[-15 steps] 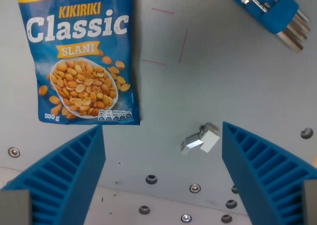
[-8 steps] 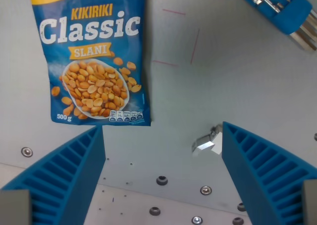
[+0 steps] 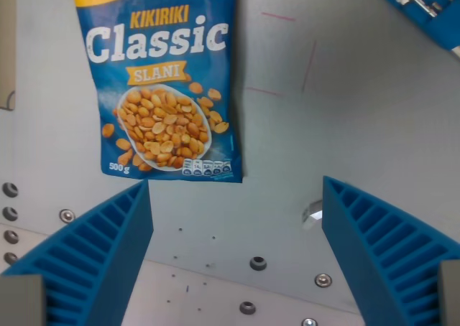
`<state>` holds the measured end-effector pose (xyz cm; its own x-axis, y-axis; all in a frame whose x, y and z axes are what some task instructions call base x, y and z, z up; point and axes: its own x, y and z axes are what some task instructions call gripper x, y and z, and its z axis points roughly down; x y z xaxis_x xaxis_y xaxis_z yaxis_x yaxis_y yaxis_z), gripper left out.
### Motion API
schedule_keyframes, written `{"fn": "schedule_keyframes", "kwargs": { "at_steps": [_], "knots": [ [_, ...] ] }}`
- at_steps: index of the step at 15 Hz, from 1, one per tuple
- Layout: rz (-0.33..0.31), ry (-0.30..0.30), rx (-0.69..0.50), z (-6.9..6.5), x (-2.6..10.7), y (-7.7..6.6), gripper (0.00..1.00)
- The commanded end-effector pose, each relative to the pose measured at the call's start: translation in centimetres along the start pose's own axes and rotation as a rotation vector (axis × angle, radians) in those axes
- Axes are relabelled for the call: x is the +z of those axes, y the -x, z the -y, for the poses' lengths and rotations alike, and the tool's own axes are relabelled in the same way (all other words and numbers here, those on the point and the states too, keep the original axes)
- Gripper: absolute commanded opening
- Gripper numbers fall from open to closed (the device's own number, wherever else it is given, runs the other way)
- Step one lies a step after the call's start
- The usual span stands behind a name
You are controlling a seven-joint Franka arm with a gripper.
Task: Rotate around gripper positive x
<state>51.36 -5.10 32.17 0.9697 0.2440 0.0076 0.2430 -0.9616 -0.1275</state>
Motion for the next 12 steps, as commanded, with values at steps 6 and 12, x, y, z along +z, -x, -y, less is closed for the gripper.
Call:
{"fn": "schedule_keyframes", "kwargs": {
  "at_steps": [6,12],
  "knots": [
    [0.022,-0.299,-0.017,-0.61,-0.56,-0.31,1.0],
    [0.022,-0.379,-0.016,-0.61,-0.56,-0.31,1.0]
  ]
}}
